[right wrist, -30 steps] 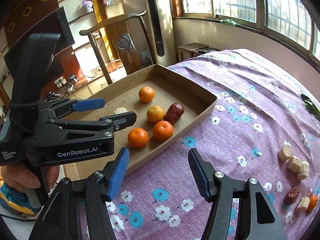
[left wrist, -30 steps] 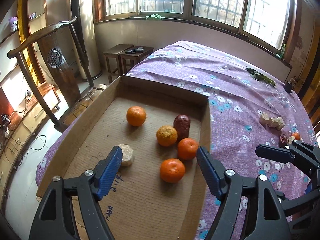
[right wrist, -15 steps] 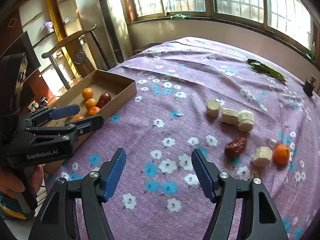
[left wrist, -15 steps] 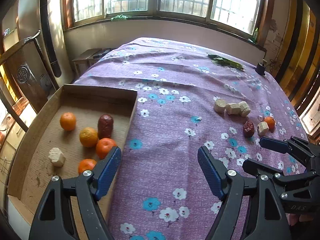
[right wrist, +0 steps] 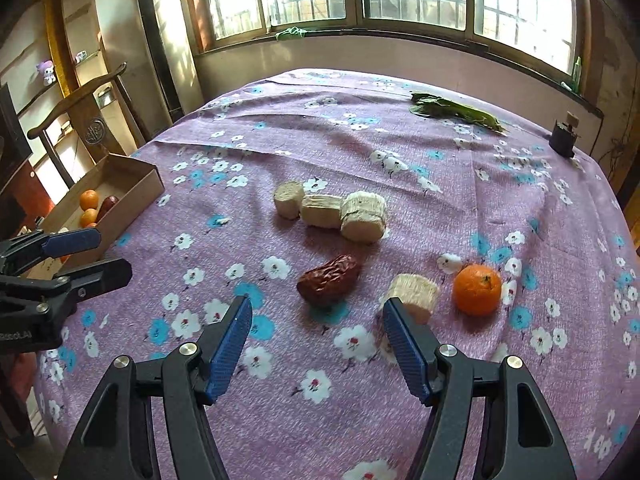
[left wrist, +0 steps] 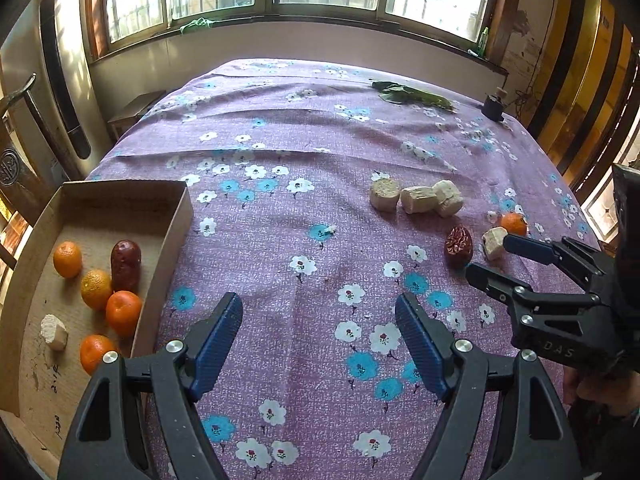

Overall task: Organize fruits
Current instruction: 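Move both empty tools back over the remaining items on the table, then grasp the dark red date with the right tool while the left tool grasps a yam slice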

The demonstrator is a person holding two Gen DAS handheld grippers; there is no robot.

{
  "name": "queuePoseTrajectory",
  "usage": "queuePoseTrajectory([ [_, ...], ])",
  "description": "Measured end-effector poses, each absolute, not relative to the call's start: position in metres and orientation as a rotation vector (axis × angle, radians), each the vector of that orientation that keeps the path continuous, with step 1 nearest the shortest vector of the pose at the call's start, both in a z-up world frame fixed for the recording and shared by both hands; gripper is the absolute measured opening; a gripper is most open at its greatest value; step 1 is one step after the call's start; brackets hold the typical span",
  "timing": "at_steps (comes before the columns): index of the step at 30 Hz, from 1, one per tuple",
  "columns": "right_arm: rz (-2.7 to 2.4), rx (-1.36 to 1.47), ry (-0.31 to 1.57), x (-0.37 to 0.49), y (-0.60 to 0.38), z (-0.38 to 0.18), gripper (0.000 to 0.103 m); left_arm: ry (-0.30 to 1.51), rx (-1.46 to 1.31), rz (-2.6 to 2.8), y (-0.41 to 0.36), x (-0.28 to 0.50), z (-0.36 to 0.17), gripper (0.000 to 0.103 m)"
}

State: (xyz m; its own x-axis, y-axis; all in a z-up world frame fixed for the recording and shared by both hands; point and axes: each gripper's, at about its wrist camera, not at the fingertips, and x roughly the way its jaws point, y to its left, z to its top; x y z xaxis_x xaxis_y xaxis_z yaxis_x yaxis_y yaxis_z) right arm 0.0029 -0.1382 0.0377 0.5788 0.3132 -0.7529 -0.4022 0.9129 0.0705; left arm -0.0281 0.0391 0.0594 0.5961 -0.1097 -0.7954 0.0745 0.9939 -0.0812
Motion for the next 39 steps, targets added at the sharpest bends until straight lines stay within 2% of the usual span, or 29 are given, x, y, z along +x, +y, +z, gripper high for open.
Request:
queuePoseTrajectory([
  [7, 0.527, -0.321, 0.842, 0.025, -0.123, 0.026, 0.072, 0.936, -0.048, -0.091, 0.038, -0.017, 0.062, 0.078],
  [10, 0.565, -0.315, 0.864, 0.037, -0.127, 0.019, 0.072, 0.956, -0.055, -0.086, 0.036, -0.01, 0.059, 0.078],
  [11, 0.585, -0.301, 0.857, 0.038, -0.128, 0.019, 0.068, 0.962, -0.058, -0.087, 0.035, -0.008, 0.058, 0.078],
  [12, 0.597, -0.287, 0.877, 0.041, -0.129, 0.017, 0.053, 0.97, -0.059, -0.087, 0.033, -0.005, 0.057, 0.078],
  [13, 0.592, -0.272, 0.899, 0.043, -0.13, 0.015, 0.049, 0.978, -0.058, -0.087, 0.031, -0.002, 0.056, 0.078],
  [17, 0.574, -0.187, 0.977, 0.038, -0.138, 0.02, 0.049, 0.981, -0.056, -0.099, 0.02, 0.008, 0.059, 0.078],
  [27, 0.578, -0.105, 0.932, 0.008, -0.162, 0.035, 0.05, 1.008, 0.101, -0.05, -0.019, 0.066, 0.038, 0.078],
  [39, 0.592, -0.057, 0.953, 0.015, -0.168, 0.027, 0.05, 1.02, 0.113, -0.115, -0.027, 0.11, 0.009, 0.077],
])
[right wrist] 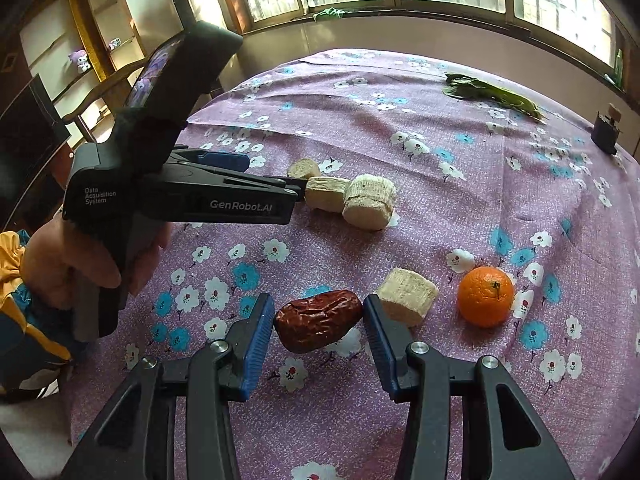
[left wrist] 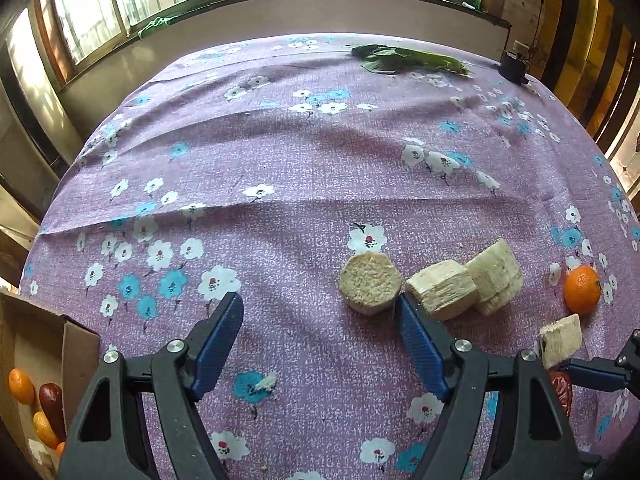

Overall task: Organize fruits
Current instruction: 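Grasp the dark red date with the right tool while the left tool grasps a yam slice, then carry the date and yam slice in both tools over the box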

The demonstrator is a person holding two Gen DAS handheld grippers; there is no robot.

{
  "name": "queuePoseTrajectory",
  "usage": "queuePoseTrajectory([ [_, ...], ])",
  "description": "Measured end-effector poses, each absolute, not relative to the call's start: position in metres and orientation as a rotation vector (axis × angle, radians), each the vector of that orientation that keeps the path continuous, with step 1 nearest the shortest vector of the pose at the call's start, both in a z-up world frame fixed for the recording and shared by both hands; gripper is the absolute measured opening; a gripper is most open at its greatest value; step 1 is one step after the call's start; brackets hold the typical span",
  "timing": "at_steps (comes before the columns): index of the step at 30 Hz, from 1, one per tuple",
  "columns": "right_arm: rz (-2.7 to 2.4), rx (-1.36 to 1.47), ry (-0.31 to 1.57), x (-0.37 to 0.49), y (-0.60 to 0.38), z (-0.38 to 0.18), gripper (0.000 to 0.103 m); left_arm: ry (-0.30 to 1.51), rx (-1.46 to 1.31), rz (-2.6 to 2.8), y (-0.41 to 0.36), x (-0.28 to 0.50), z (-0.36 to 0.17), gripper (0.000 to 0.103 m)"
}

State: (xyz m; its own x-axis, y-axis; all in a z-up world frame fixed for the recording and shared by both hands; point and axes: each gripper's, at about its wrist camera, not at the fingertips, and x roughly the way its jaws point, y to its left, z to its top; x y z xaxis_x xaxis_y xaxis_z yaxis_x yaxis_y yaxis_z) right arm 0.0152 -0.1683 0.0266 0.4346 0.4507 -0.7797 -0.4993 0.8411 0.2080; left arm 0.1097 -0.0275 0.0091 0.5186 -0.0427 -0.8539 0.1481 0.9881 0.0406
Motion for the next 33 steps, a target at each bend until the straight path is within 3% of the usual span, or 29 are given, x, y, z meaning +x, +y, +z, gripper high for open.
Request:
queuePoseTrajectory([
  [2, 0.593, -0.056, 0.951, 0.015, -0.168, 0.027, 0.05, 1.015, 0.078, -0.125, -0.025, 0.111, 0.009, 0.073],
  [4, 0.59, -0.061, 0.946, 0.015, -0.167, 0.027, 0.05, 1.011, 0.044, -0.134, -0.022, 0.111, 0.011, 0.046],
  [6, 0.588, -0.061, 0.946, 0.016, -0.166, 0.027, 0.05, 1.003, 0.057, -0.122, -0.023, 0.111, 0.013, 0.027],
  [33, 0.673, -0.13, 0.875, -0.03, -0.077, 0.054, 0.05, 0.873, -0.026, -0.03, 0.079, -0.044, 0.068, 0.028],
])
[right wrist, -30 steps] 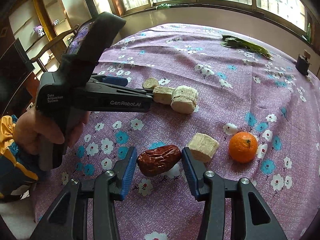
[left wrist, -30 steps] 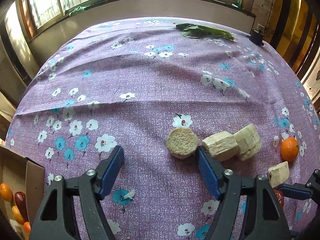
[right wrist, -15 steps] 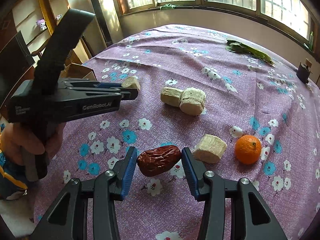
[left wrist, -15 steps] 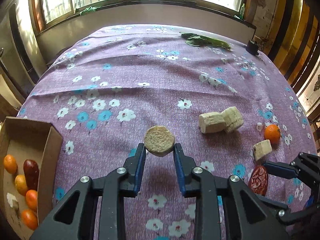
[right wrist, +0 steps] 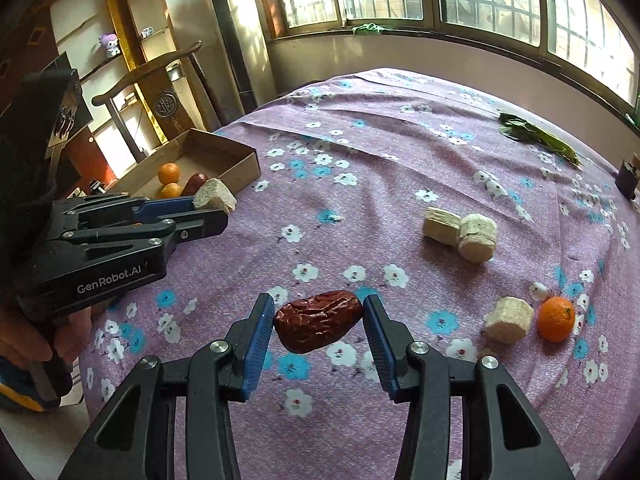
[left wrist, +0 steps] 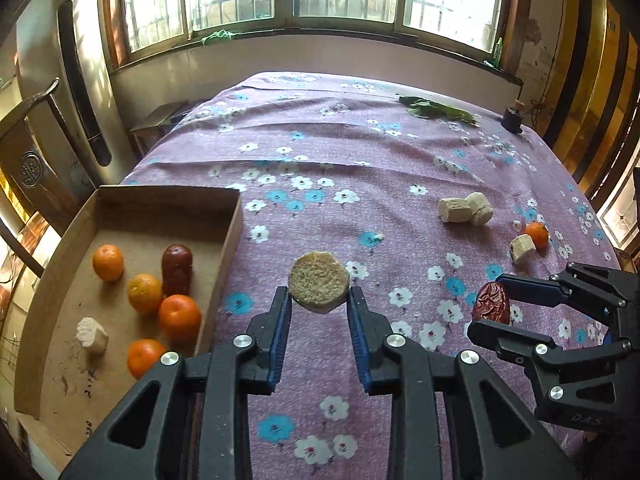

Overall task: Organize fruits
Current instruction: 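Carry the date and yam slice in both tools over the box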

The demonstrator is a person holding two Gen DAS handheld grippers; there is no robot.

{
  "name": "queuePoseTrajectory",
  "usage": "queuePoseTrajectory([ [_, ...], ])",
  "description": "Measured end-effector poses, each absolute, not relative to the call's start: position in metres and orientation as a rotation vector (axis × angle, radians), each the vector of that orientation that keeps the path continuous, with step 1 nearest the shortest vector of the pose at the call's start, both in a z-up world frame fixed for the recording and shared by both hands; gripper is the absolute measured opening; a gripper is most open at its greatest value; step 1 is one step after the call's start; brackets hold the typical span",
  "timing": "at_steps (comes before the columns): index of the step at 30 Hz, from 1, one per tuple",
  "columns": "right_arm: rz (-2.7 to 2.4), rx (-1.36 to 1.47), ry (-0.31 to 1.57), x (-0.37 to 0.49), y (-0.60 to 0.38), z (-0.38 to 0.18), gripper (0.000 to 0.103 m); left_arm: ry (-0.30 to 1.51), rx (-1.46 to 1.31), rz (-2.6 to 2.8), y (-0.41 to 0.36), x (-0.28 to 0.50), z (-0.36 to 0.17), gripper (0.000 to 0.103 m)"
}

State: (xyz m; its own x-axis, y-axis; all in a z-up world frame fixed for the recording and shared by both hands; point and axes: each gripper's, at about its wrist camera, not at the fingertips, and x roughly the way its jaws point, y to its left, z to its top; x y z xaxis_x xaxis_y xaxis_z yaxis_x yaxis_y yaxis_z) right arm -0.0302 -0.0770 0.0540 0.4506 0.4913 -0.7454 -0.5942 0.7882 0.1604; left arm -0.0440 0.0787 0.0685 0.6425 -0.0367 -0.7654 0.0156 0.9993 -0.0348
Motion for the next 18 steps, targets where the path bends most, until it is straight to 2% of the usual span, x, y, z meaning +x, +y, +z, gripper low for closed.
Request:
queuePoseTrajectory([
  [18, 0.817, -0.223, 0.844, -0.054, 0.024, 0.069, 0.05, 0.833, -0.074, 0.158, 0.188, -0.09, 0.073, 0.028],
])
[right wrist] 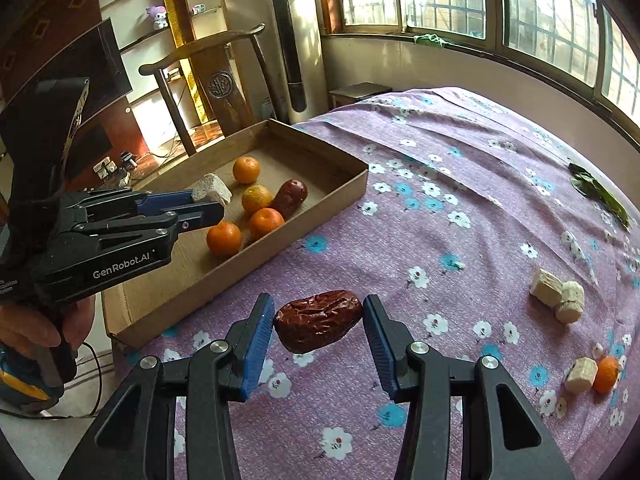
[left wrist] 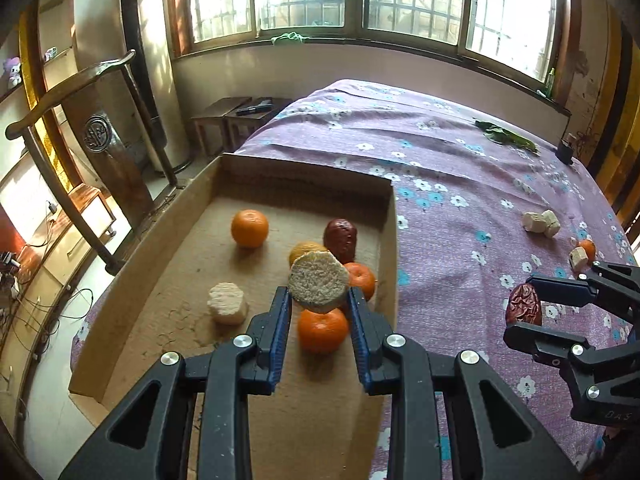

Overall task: Organize fruits
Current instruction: 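Carry the date and yam slice in both tools over the box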

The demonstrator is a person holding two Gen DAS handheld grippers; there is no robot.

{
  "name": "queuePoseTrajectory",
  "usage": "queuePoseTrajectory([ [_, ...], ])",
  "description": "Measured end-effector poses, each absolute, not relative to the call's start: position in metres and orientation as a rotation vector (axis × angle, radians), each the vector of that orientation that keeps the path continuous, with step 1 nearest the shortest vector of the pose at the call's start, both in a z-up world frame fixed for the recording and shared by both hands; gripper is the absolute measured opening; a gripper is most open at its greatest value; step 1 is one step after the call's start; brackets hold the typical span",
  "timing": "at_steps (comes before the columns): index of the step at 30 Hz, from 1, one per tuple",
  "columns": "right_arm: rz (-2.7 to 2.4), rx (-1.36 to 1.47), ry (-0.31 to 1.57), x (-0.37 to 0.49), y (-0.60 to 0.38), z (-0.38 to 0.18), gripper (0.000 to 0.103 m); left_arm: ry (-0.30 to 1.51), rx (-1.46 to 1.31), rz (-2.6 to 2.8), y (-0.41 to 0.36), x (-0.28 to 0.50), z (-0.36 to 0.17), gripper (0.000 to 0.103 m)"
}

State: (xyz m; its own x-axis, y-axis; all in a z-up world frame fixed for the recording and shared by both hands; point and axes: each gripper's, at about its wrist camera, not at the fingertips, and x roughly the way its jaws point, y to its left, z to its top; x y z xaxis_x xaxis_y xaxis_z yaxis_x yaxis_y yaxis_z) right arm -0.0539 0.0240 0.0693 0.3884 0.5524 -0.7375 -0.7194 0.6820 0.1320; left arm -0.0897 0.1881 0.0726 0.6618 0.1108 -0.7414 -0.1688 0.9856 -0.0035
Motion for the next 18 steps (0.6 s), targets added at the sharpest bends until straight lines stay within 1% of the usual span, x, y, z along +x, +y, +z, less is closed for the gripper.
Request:
queuePoseTrajectory([
  [18, 0.942, -0.302, 0.821, -0.065, 0.093, 0.079, 0.05, 0.834, -0.116, 0.298, 0.261, -0.106, 0.07, 0.028],
])
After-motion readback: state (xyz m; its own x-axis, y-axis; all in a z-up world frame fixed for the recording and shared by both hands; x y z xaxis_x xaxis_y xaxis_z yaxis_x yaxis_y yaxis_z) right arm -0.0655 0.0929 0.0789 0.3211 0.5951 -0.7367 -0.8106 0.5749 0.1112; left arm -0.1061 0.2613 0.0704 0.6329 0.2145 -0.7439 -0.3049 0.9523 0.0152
